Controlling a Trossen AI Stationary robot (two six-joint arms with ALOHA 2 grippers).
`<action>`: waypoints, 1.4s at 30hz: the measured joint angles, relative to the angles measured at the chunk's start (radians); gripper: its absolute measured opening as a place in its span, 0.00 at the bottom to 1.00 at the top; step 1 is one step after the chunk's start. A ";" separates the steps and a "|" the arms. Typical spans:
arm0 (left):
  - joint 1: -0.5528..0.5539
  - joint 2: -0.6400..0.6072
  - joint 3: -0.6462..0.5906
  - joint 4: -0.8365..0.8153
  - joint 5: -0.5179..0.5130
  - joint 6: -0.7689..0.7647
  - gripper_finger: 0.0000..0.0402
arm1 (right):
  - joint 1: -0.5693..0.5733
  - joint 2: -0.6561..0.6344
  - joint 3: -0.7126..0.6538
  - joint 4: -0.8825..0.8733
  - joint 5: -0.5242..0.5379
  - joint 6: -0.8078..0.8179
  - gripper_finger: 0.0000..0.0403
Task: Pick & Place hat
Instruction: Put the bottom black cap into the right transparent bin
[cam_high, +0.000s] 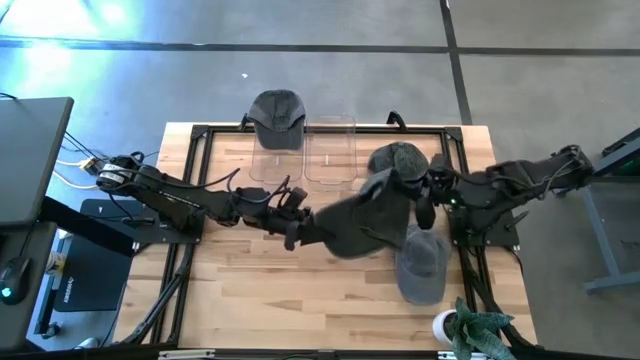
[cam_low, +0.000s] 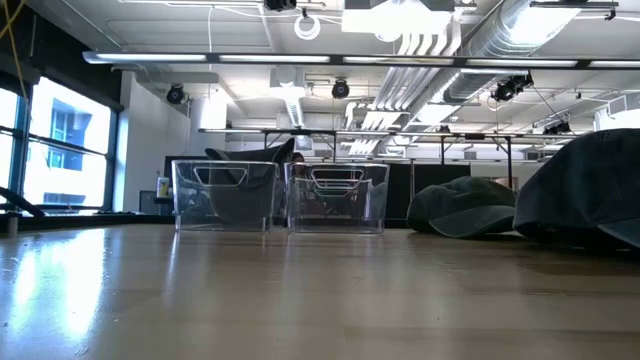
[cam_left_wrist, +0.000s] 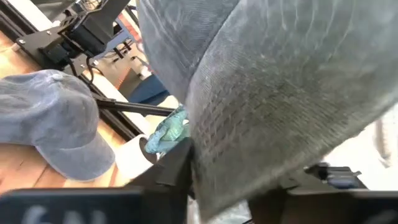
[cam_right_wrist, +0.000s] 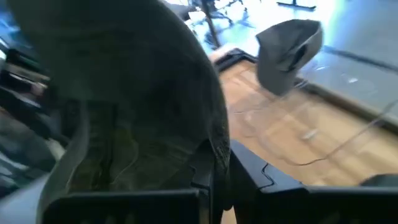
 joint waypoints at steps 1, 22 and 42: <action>0.001 0.000 0.000 -0.023 0.001 0.003 0.36 | -0.013 0.022 0.030 -0.026 -0.002 -0.026 0.05; 0.276 -0.310 -0.001 -1.010 0.044 0.145 0.54 | -0.536 0.494 0.600 -0.249 -0.402 -0.570 0.05; 0.801 -0.481 0.000 -1.031 0.232 0.625 0.54 | -0.839 0.951 0.875 -0.293 -0.647 -0.602 0.05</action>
